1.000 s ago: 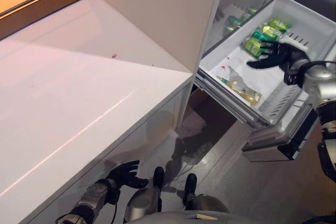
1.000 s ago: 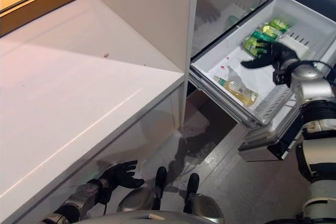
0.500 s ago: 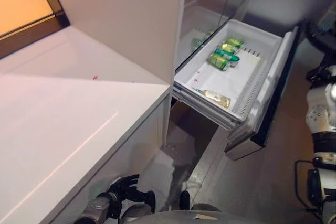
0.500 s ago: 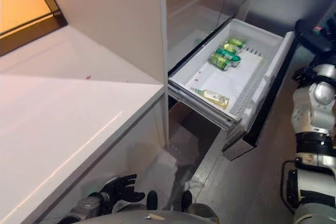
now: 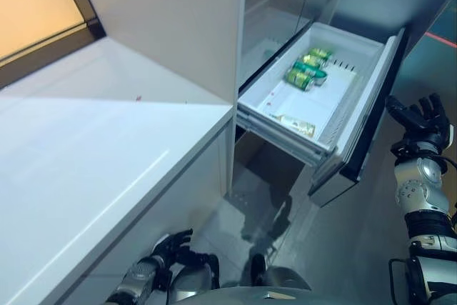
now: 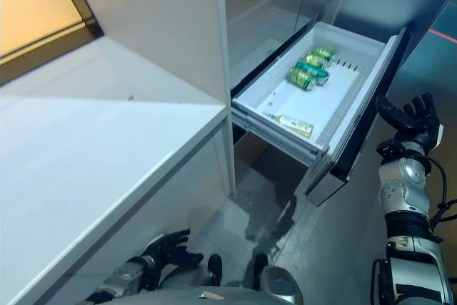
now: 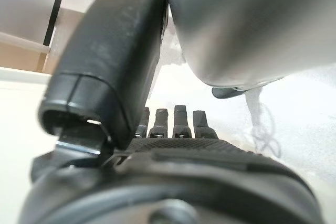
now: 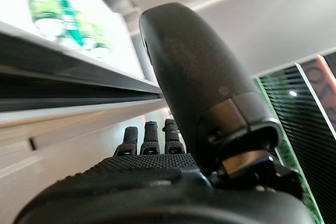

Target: Put drinks into fridge and close the fridge

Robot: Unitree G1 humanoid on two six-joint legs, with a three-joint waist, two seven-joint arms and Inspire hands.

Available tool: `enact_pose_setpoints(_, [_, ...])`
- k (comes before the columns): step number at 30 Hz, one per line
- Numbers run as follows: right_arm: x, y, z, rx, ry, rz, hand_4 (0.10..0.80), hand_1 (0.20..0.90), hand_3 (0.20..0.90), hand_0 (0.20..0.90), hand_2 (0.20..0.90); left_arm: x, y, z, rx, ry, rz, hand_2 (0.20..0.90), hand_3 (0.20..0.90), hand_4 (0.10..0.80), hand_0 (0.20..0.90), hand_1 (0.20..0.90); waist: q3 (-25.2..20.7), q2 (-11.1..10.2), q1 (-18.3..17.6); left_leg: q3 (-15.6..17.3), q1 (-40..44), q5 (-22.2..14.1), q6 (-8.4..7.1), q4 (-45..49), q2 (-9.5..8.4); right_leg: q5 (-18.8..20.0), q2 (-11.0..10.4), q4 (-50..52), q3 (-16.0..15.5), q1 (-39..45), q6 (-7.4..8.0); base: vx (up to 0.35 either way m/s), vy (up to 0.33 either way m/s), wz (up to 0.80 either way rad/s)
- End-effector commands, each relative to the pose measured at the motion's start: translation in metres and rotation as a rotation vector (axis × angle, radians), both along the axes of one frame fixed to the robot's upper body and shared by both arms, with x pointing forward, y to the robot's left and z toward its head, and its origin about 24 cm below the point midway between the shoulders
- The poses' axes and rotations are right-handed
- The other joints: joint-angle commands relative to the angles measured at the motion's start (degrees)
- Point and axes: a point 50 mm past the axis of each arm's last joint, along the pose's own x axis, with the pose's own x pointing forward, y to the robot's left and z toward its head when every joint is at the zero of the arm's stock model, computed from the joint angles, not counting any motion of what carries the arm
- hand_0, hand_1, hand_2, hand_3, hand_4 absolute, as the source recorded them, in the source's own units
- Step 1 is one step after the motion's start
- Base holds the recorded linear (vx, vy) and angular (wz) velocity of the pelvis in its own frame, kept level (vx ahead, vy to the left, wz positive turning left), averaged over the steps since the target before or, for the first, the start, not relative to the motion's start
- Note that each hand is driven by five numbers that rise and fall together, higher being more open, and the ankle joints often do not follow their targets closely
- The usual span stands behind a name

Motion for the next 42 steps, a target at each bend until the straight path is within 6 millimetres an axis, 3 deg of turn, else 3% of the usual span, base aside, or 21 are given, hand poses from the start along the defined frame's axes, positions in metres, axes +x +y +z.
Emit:
enact_pose_setpoints(1, [0.017,0.005,0.072,-0.061,-0.290,0.009,0.800,0.900,0.900,0.900,0.900,-0.005,0.007,0.001,0.044,-0.013,0.029,0.900,0.900,0.800,0.900,0.900,1.41,-1.06,2.13,-3.34,-6.10,-9.50,2.59,11.46,-2.21,-3.58,-1.25,7.72,0.57,-2.37,0.52,-0.201,-0.008,0.08])
enact_pose_setpoints(6, [0.027,0.010,0.081,-0.054,-0.302,0.064,0.800,0.900,0.900,0.900,0.900,0.015,0.009,0.011,0.037,-0.086,0.077,0.900,0.900,0.800,0.900,0.900,4.33,-0.19,2.28,-3.79,-11.05,-9.00,2.85,14.23,-2.58,-3.78,-1.34,11.46,0.15,-7.36,0.15,-0.135,0.020,0.05])
enact_pose_setpoints(15, [0.041,0.033,0.082,-0.076,-0.290,0.309,0.800,0.900,0.900,0.900,0.900,0.021,0.011,0.015,0.032,-0.113,0.100,0.900,0.900,0.800,0.900,0.900,5.38,-0.08,2.22,-3.69,-13.69,-8.91,2.70,16.45,-2.66,-4.32,-1.45,14.52,-0.10,-10.19,-0.11,-0.009,0.018,-0.03])
enact_pose_setpoints(23, [0.039,0.105,0.085,-0.239,-0.366,0.897,0.800,0.900,0.900,0.900,0.900,0.004,0.015,0.010,0.042,-0.088,0.070,0.900,0.900,0.800,0.900,0.900,4.61,-0.86,2.36,-3.86,-11.94,-8.65,2.33,15.94,-2.83,-4.48,-1.44,14.91,-0.02,-8.80,0.12,0.091,0.009,-0.03])
enact_pose_setpoints(25, [0.036,0.122,0.085,-0.196,-0.397,1.061,0.800,0.900,0.900,0.900,0.900,-0.003,0.019,0.008,0.050,-0.078,0.064,0.900,0.900,0.800,0.900,0.900,4.13,-1.07,2.60,-3.96,-11.07,-8.31,2.20,15.01,-2.83,-4.33,-1.49,14.22,-0.06,-7.95,0.38,0.109,-0.004,0.00])
enact_pose_setpoints(28, [0.034,0.135,0.083,-0.162,-0.409,1.168,0.800,0.900,0.900,0.900,0.900,-0.010,0.022,0.006,0.058,-0.053,0.051,0.900,0.900,0.800,0.900,0.900,3.03,-1.26,3.26,-4.43,-8.91,-7.85,1.91,12.88,-3.02,-3.99,-1.60,12.02,-0.28,-5.53,0.90,0.163,0.005,0.00])
enact_pose_setpoints(35, [0.031,0.143,0.081,-0.123,-0.438,1.198,0.800,0.900,0.900,0.900,0.900,-0.031,0.028,0.000,0.083,0.005,0.006,0.900,0.900,0.800,0.900,0.900,0.95,-1.29,3.95,-4.36,-5.38,-7.58,2.06,10.08,-3.54,-3.09,-2.15,8.62,-0.36,-1.99,2.18,0.136,0.034,0.04])
enact_pose_setpoints(42, [0.028,0.139,0.067,-0.067,-0.426,1.178,0.800,0.900,0.900,0.900,0.900,-0.041,0.030,-0.003,0.090,0.040,0.000,0.900,0.900,0.800,0.900,0.900,-1.22,-1.43,3.60,-3.19,-2.44,-7.91,2.44,8.04,-3.75,-2.30,-2.68,6.01,0.02,0.61,3.35,0.103,0.044,0.05])
